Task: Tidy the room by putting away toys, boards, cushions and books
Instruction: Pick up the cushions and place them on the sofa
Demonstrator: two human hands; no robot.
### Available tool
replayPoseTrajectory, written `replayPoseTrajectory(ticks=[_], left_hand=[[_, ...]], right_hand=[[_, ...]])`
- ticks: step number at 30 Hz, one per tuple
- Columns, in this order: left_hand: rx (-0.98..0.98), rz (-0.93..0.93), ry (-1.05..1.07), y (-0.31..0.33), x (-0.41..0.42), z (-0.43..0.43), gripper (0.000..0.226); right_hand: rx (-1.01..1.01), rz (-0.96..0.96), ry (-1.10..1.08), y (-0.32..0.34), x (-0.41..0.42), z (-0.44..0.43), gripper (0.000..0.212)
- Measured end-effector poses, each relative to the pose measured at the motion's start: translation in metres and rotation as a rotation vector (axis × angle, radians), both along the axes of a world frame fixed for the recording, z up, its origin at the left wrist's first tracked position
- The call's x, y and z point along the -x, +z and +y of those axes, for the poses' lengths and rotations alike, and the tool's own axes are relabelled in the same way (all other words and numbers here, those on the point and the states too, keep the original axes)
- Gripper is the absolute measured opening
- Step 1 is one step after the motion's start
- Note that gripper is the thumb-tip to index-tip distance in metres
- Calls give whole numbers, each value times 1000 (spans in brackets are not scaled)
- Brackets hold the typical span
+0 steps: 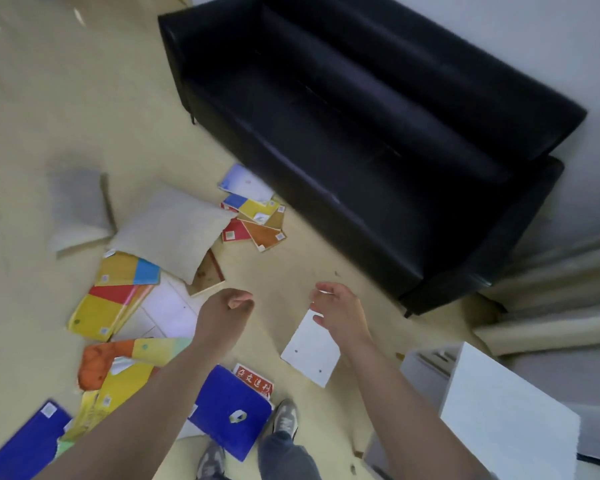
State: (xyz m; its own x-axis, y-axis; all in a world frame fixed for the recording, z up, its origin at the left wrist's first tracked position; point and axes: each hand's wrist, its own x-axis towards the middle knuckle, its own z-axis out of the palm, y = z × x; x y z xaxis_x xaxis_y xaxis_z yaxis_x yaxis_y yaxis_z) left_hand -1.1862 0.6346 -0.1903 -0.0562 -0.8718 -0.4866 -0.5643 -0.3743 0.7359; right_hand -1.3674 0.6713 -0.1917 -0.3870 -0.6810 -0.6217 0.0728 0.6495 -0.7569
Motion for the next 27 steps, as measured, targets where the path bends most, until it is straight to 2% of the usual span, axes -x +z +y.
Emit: replayPoseTrajectory(ticks=[5, 8, 11, 20, 24, 27], left_hand=[[-25, -15, 65, 1, 18, -8, 16], [-7, -91, 15, 4, 18, -13, 17], [-6, -24, 124, 15, 18, -24, 13], [-49, 77, 306, 16, -9, -83, 26], [-72, 162, 308, 0, -29, -136, 15], [-138, 207, 354, -12, -54, -187, 13]], right_hand=[[36, 30, 73, 8, 24, -25, 18], [46, 9, 87, 12, 25, -35, 19], [49, -5, 119, 14, 21, -47, 21], [45, 35, 216, 11, -6, -115, 22], [41, 61, 212, 1, -24, -168, 11], [-26, 78, 198, -13, -46, -215, 16]])
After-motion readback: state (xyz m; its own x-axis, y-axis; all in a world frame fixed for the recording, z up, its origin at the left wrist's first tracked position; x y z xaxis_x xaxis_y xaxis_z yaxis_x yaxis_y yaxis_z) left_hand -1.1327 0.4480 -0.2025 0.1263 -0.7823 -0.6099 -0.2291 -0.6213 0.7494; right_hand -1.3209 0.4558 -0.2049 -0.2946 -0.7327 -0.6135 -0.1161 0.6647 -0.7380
